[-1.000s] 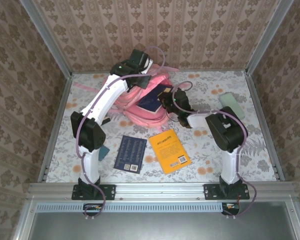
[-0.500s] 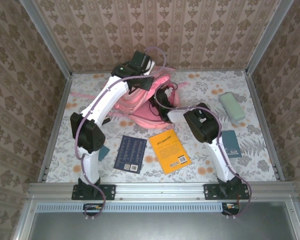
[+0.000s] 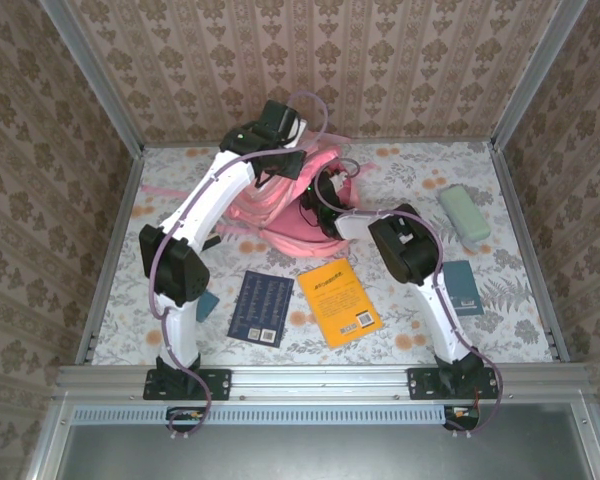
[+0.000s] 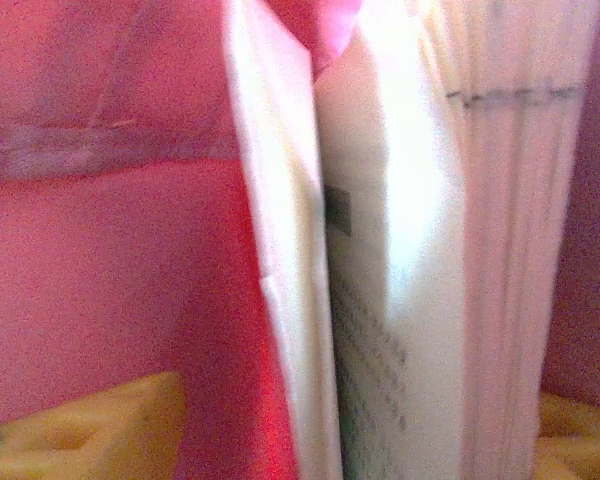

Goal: Pack the student bag

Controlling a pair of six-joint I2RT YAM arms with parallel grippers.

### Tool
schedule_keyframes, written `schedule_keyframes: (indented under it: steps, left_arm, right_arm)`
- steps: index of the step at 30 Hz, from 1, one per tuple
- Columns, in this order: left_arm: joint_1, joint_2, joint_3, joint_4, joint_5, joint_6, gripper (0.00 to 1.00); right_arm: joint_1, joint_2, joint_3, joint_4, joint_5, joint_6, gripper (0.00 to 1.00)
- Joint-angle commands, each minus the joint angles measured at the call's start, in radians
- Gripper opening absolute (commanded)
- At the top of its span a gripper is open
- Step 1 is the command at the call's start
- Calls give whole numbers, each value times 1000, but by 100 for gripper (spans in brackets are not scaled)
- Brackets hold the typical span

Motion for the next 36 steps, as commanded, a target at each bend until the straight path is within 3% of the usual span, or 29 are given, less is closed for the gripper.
schedule_keyframes:
  steps: [1,12,20,23,27,29,32,36]
  left_arm:
    - [19,-46,3,46,6,-27,0]
    - [33,-23,-12,56,0,-30,0]
    - [37,-23,-67,45,49,-70,2]
    - [37,-61,-131,60,67,-106,28]
    - [36,-131,-239,94,93,-176,45]
    - [33,-177,-314,114,101,-224,58]
    - [15,-251,-419,129,80,-310,71]
    - [-33,-350,-584,161,89,-459,73]
  right_arm:
    - [-14,-100,-68,-113,-42,-13,74]
    - [-20,-411,-291,-304,-157,-76,75]
    - [-51,-641,-422,-628,-321,-388,74]
    - [-64,-714,-464,-766,-361,-567,75]
    - [-68,-789,-519,-896,-384,-746,77]
    - [-67,-830,-564,-929,-383,-807,78]
    - [-68,-887,-629,-957,-392,-889,79]
    - [-66,-932,-684,-1014,-413,-970,80]
